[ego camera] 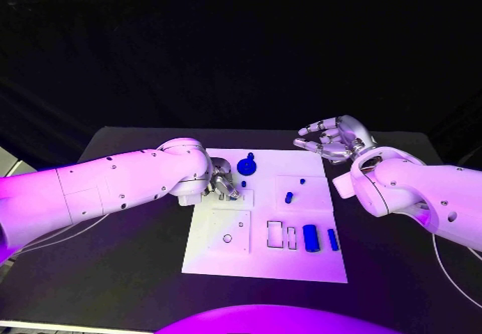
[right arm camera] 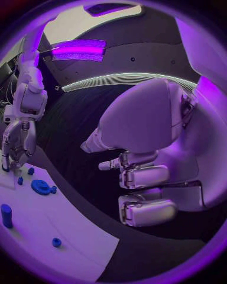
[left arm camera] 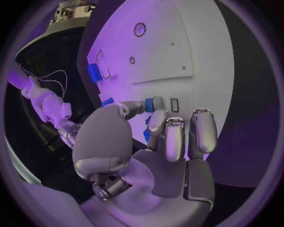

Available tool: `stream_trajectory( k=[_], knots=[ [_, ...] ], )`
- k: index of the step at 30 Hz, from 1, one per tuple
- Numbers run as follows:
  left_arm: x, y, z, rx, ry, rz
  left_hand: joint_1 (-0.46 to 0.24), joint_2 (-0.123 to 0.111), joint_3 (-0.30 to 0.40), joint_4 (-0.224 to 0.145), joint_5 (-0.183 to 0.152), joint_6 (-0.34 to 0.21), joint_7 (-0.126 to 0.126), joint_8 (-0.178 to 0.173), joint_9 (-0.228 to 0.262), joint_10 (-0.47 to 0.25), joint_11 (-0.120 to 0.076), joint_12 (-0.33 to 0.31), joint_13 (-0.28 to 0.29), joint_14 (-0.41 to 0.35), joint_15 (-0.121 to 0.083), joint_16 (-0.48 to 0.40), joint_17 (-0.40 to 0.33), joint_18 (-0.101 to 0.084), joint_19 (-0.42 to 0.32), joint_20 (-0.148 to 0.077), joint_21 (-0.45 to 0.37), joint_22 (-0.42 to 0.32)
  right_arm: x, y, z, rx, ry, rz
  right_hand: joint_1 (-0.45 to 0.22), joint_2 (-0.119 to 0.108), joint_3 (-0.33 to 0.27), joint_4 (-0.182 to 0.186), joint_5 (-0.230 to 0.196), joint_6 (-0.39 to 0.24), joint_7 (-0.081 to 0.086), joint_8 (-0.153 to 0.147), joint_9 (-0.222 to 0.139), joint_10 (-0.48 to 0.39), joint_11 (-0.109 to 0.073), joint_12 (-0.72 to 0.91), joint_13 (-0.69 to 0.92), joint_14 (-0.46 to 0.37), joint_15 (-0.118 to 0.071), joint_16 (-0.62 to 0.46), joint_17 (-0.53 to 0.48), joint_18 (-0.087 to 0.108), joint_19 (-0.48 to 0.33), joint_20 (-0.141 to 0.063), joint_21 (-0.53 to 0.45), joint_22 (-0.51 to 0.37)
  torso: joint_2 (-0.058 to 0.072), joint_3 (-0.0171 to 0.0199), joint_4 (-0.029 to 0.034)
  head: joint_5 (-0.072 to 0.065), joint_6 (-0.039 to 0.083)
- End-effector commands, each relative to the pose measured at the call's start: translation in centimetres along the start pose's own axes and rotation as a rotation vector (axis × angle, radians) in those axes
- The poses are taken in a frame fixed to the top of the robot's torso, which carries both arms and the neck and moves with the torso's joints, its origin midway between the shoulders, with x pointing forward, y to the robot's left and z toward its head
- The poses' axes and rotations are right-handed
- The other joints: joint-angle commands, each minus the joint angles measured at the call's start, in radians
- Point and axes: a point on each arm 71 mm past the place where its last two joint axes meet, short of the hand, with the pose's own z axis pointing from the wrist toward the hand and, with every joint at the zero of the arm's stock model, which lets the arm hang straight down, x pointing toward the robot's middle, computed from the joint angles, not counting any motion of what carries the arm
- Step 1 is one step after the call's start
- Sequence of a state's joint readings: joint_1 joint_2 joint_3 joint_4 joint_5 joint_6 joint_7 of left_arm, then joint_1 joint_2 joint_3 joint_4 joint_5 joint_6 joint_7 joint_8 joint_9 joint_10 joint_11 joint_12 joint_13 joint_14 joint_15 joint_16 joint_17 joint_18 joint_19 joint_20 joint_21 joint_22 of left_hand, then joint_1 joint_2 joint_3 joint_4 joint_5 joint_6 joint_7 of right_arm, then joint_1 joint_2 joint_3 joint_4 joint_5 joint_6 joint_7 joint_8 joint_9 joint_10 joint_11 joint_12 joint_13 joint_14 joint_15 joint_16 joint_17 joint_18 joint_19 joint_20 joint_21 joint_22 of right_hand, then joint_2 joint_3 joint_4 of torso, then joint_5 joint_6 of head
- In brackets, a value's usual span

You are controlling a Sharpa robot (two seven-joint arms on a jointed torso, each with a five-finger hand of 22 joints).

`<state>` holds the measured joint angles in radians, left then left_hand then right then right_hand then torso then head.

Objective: Assemble the parts on the task board

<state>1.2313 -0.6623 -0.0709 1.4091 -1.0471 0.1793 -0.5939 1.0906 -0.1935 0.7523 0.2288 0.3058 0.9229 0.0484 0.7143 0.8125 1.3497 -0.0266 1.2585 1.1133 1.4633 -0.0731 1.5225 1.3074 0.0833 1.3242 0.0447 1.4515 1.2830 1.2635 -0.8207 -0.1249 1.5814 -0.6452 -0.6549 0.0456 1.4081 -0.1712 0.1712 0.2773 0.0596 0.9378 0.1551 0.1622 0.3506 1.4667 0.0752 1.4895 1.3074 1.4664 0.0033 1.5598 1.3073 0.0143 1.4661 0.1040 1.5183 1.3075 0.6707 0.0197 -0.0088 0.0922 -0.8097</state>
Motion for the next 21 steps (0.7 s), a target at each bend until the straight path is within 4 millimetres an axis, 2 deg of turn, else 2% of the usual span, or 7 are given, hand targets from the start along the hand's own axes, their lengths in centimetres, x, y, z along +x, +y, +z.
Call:
stream_trajectory(
  k=[1, 8, 12, 21],
  knots=[
    [0.49, -0.06, 0.25, -0.005, 0.016, 0.009, 0.002, 0.012, 0.17, -0.173, -0.006, 0.004, -0.005, -0.007, 0.002, 0.007, -0.001, 0.004, -0.001, 0.083, -0.007, 0.003, 0.175, -0.014, 0.007, 0.001, 0.003, 0.0, 0.15, 0.09, -0.03, -0.012, 0.017, -0.007, -0.004, 0.006, -0.004, 0.001, 0.0, -0.004, 0.0, 0.003, 0.001, 0.034, -0.002, -0.005, 0.2, 0.096, -0.003, -0.003, 0.233, 0.0, 0.076, 0.0, -0.003, 0.227, 0.0, -0.0003, -0.0002, 0.0, 0.0],
    [0.34, 0.08, 0.33, -0.013, 0.008, 0.009, -0.026, 0.022, 0.15, -0.161, -0.019, 0.005, -0.007, -0.01, 0.006, 0.008, -0.002, 0.003, -0.001, 0.084, -0.008, 0.003, 0.174, -0.015, 0.008, 0.001, 0.002, 0.001, 0.12, 0.07, -0.03, -0.012, 0.017, -0.007, -0.006, 0.007, -0.005, 0.002, 0.0, -0.005, 0.0, 0.004, 0.002, 0.034, -0.002, -0.005, 0.2, 0.096, -0.003, -0.003, 0.233, 0.0, 0.076, 0.0, -0.003, 0.227, 0.0, -0.0004, 0.0005, -0.001, 0.001],
    [0.3, 0.15, 0.35, -0.015, 0.006, 0.008, -0.072, 0.007, 0.098, -0.133, -0.02, 0.007, -0.012, -0.014, 0.011, 0.008, -0.005, 0.004, 0.002, 0.084, -0.01, 0.004, 0.176, -0.015, 0.008, 0.0, -0.001, 0.0, 0.1, 0.05, -0.03, -0.012, 0.016, -0.007, -0.006, 0.007, -0.005, 0.002, 0.0, -0.005, 0.0, 0.004, 0.002, 0.034, -0.002, -0.005, 0.2, 0.096, -0.003, -0.003, 0.233, 0.0, 0.076, 0.0, -0.003, 0.227, 0.0, -0.0004, -0.0001, -0.001, 0.001],
    [0.27, 0.26, 0.38, -0.019, 0.011, 0.012, -0.109, -0.018, 0.035, -0.098, -0.021, 0.014, -0.016, -0.022, 0.012, 0.005, -0.008, 0.004, 0.004, 0.084, -0.013, 0.005, 0.177, -0.015, 0.01, -0.002, -0.004, 0.0, 0.06, 0.01, -0.05, -0.01, 0.016, -0.006, -0.008, 0.007, -0.006, 0.003, 0.0, -0.006, 0.0, 0.005, 0.002, 0.033, -0.002, -0.006, 0.199, 0.096, -0.003, -0.004, 0.231, 0.001, 0.076, 0.0, -0.005, 0.226, -0.001, -0.0005, 0.0003, -0.001, 0.001]
  ],
)
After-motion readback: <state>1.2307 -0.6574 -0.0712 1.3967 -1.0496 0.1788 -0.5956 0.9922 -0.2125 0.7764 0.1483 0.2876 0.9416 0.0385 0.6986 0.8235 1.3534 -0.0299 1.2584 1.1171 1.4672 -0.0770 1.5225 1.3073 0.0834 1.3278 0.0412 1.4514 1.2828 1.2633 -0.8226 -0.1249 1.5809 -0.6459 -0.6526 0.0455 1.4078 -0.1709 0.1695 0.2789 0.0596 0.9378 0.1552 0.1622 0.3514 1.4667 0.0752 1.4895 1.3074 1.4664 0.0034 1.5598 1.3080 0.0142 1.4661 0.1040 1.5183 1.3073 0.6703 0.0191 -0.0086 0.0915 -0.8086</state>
